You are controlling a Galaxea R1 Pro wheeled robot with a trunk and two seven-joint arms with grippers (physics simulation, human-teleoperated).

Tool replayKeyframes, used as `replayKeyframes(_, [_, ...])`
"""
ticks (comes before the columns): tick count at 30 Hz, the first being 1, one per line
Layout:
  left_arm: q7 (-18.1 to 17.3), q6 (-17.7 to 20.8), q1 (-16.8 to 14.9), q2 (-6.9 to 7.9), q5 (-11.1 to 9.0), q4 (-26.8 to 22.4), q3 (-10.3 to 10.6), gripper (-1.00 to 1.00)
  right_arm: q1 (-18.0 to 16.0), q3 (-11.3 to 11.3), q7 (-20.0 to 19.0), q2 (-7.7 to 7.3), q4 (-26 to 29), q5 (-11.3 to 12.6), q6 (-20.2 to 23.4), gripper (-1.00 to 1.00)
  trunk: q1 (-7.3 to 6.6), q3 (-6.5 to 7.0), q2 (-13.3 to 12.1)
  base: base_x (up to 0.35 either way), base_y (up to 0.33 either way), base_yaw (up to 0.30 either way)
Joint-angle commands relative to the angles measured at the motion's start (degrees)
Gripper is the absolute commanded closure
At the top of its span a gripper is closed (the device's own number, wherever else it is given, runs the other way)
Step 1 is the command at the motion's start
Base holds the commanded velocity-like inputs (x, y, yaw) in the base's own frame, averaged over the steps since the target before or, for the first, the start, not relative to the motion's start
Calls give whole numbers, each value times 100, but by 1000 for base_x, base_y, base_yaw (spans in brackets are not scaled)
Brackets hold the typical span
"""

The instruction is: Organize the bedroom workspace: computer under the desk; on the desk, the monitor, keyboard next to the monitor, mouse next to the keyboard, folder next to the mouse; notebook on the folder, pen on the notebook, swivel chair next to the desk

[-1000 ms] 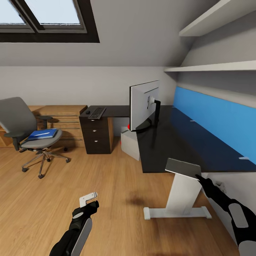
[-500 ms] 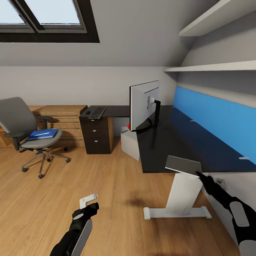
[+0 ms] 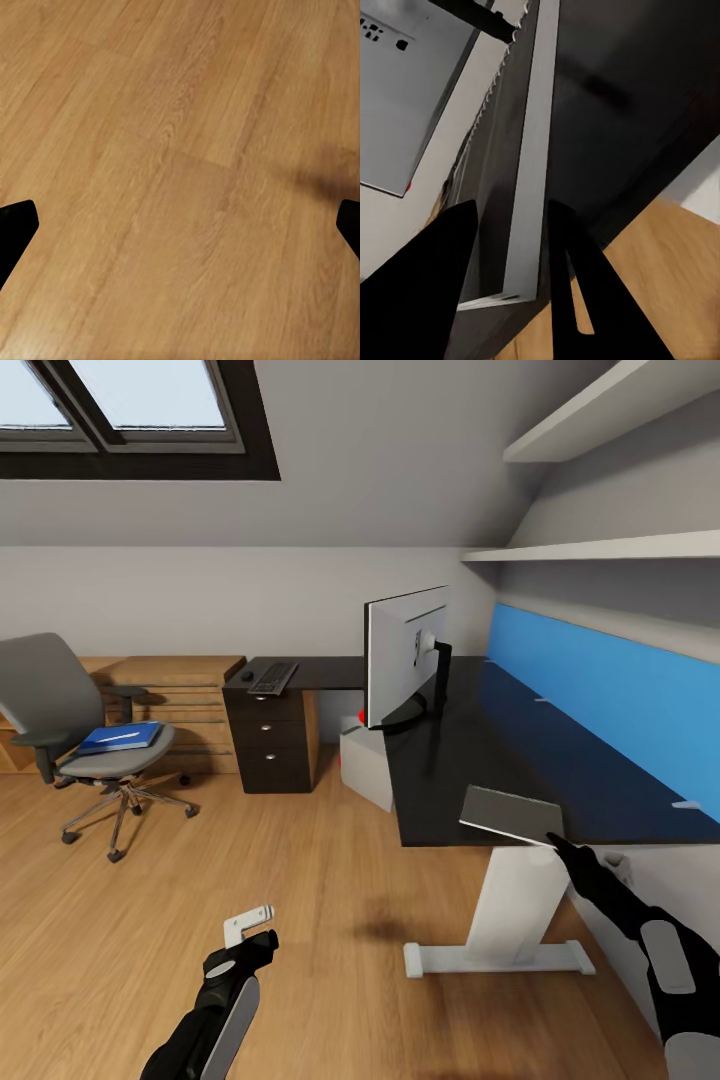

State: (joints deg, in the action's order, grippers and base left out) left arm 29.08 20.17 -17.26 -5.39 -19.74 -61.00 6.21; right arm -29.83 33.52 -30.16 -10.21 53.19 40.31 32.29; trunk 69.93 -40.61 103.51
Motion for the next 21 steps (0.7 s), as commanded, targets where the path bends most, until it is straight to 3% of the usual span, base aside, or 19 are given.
replayKeyframes(1, [46,16,-3,3,-48,-8,12,-100,-5,14,-6,23,32,12,44,100,-1,-6,3,0,0,0])
replayKeyframes(10, [45,15,0,3,-48,-8,12,-100,81,14,-16,439,440,-2,158,100,-1,-6,3,0,0,153])
replayKeyframes(11, [45,17,0,1,-43,-4,16,-100,169,14,-9,572,702,-42,162,100,-1,-6,3,0,0,264])
replayKeyframes(12, [45,18,1,-1,-42,-3,17,-100,194,13,-7,608,776,-67,162,100,-1,-6,3,0,0,267])
replayKeyframes(21, [45,18,-1,-6,-31,95,28,-100,370,-35,-6,1214,1549,-1043,159,100,-1,-6,3,0,165,277])
